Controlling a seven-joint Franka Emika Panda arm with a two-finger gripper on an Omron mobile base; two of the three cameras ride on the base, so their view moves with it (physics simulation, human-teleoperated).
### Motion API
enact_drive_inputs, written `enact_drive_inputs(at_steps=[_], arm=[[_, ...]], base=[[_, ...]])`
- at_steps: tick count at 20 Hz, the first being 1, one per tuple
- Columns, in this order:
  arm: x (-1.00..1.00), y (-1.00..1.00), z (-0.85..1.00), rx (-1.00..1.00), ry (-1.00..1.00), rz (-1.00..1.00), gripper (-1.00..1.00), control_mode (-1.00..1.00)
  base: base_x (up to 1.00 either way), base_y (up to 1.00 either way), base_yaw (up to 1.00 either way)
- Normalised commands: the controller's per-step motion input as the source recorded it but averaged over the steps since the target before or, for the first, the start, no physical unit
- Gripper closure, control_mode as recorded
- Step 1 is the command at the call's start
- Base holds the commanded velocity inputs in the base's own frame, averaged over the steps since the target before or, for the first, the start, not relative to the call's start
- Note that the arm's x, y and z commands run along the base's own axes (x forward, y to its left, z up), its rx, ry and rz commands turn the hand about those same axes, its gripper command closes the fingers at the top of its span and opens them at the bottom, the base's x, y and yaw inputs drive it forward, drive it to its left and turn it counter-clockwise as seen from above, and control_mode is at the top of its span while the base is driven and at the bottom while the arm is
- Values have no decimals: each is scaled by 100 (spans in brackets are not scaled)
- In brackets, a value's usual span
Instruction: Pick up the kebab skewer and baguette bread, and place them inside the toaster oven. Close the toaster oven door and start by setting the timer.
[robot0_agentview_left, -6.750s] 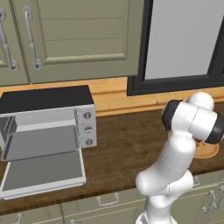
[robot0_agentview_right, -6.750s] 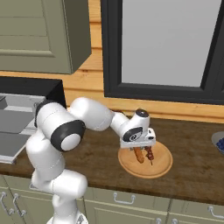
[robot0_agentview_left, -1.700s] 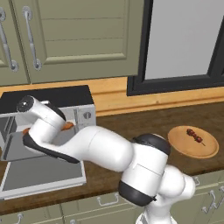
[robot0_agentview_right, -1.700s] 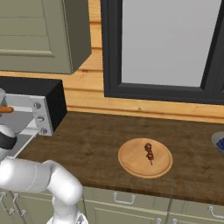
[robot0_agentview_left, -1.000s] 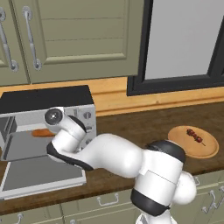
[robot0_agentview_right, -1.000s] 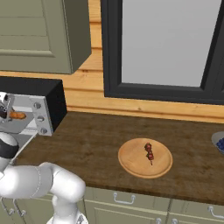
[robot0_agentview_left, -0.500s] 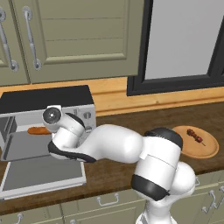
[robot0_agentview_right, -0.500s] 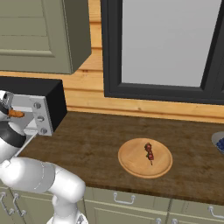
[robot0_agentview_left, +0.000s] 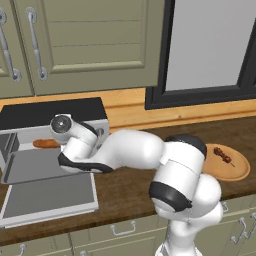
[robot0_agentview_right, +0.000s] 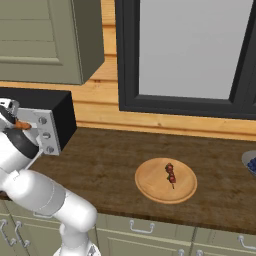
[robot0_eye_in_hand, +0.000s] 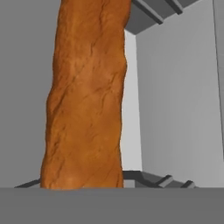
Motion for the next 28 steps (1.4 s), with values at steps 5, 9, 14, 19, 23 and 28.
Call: enact_drive_inputs(at_steps=[5,9,14,19,23,28], arm=[[20,10,-2,0,0,0,100,-100],[18,14,0,0,0,1,100,-100],[5,12,0,0,0,2,100,-100],[0,1,0,0,0,0,100,-100],[0,0,0,0,0,0,100,-100],[0,0,0,0,0,0,100,-100]], base=[[0,0,0],[0,0,0],[0,0,0],[0,0,0],[0,0,0],[0,0,0]])
